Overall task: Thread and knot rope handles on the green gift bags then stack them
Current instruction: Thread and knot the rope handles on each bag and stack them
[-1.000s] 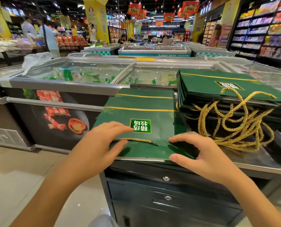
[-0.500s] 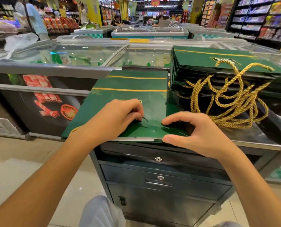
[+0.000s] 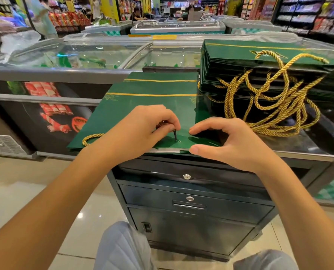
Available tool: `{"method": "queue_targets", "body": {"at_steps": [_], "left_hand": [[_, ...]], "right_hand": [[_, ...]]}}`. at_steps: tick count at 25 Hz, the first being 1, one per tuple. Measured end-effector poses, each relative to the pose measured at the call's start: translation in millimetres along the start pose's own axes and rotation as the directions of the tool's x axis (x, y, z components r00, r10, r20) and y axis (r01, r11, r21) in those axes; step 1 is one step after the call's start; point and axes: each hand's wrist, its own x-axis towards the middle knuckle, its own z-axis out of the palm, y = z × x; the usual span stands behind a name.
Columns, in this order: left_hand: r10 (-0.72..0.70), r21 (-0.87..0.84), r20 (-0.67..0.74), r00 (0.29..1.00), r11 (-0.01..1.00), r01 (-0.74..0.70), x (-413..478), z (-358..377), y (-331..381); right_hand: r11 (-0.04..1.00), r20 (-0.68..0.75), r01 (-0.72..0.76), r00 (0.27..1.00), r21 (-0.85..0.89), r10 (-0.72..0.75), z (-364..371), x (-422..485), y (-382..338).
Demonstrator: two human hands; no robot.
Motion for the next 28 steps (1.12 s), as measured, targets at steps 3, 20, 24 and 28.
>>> {"method": "queue_targets", "body": {"at_steps": [3,20,24,28], "left_hand": [[-0.01,-0.007,-0.025,1.0,1.0,0.01,0.6,2.3,3.4],[0.008,0.017,-0.011,1.0,1.0,-0.008,-1.0,2.1,3.8],[0.008,0.03,-0.002,1.0,1.0,-0.008,-0.4,2.8,4.6],[0.021,0.07,0.002,1.0,0.997,-0.022,1.7,6.2,3.1]], "right_hand": [[1.0,0.007,-0.005,1.0,-0.001,0.005,0.3,0.6,-0.8],[1.0,0.024,-0.017,1.0,-0.004,0.017,-1.1,1.5,-3.0],[1.0,0.02,-0.016,1.0,-0.013,0.016,-1.5,1.7,-3.2],[1.0,0.018,-0.015,1.0,-0.017,0.015,-1.2,1.3,-3.5]]}}
